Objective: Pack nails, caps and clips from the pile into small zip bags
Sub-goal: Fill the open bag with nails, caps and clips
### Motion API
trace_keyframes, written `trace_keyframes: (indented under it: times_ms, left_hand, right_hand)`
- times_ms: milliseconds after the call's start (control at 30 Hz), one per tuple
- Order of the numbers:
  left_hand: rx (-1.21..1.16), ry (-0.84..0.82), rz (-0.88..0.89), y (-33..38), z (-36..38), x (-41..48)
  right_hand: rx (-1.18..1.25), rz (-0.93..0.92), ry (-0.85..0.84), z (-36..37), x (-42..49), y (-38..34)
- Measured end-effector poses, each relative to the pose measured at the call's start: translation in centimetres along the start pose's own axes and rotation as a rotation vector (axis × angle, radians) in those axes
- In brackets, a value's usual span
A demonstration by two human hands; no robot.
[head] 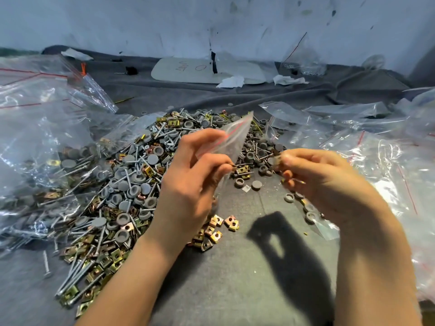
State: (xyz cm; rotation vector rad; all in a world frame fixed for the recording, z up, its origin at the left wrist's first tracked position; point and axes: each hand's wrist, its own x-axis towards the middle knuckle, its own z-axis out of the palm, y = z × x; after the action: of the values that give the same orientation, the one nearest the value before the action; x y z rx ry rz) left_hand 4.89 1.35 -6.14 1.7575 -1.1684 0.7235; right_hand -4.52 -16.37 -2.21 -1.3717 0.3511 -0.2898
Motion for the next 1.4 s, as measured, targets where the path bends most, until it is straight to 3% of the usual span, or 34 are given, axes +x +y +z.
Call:
trace_keyframes:
  times_ms: [100,233,333,500,633,833,1033,1267,1400]
  left_hand:
    - [-0.009,-0.068,0.025,0.1,0.3,0.2]
    - [-0.066,-0.185,0.075,0.7,0.9,-0.1]
    - [-0.095,-0.153,0.088,0.6,0.7,-0.1]
    - [-0.117,-0.138,0.086,0.6,0.7,-0.2]
    - [-0.113,-0.146,0.097,0.6,0.8,-0.2]
    - [-0.150,-0.040,0.031,0.7,0.5,-0.2]
    - [-0.196,0.050,-0.004,0.7,0.2,-0.3]
    - [-0.217,0.073,-0.042,0.7,0.2,-0.4]
    - [-0.239,0.073,-0.055,0.5,0.4,-0.5]
  right_hand:
    - [-0.029,-0.234,0.089,-0.7,-0.6,-0.9]
    - [-0.279,-0.596,0.039,2.0,-1.3,-1.5]
    - [-0.477,-0.694,0.046,3.2,-1.2,-1.4]
    - [-0.723,-0.640,-0.014,2.6,-1.0,-1.0]
    - [-0.865,-0.665,0.029,2.4,-1.2,-1.1]
    - [-0.531,-0.719,0.107,3.1,-2.0,-1.9]
    - [-0.355,-0.392,-0.156,4.1,-1.8,-1.0]
    - [-0.169,-0.313,-0.184,3.9,-1.7,-1.0]
    - [-0.192,-0.285,-0.156,4.0,-1.5,-0.9]
